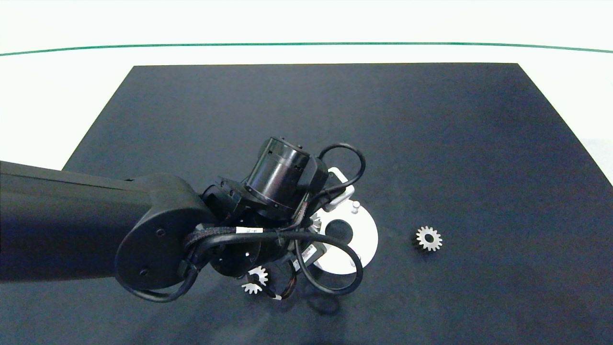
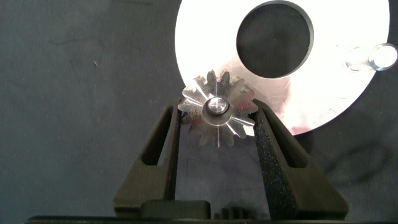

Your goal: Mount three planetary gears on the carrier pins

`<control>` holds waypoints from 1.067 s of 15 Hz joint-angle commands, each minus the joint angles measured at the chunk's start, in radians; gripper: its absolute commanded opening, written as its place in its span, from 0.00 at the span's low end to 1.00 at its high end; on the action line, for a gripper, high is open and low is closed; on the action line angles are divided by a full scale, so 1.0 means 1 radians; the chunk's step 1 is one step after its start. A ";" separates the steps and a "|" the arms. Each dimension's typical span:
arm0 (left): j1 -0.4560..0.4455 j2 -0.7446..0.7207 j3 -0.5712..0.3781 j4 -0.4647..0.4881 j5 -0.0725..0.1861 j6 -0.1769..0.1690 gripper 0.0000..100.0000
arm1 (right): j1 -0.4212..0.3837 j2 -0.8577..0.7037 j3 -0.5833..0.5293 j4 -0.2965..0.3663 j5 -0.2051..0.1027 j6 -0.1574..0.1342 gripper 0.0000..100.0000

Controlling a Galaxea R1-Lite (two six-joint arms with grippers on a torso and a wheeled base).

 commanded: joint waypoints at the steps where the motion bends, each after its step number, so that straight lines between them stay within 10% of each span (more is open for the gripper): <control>1: -0.001 0.000 0.000 0.002 0.002 0.002 1.00 | 0.000 0.002 0.000 0.002 0.000 -0.001 1.00; 10: -0.004 -0.018 0.002 0.009 0.002 0.003 1.00 | 0.000 -0.001 0.000 0.002 0.000 -0.001 1.00; 16: 0.103 -0.359 0.124 0.212 0.002 -0.006 1.00 | 0.000 0.002 0.000 0.003 0.001 0.000 1.00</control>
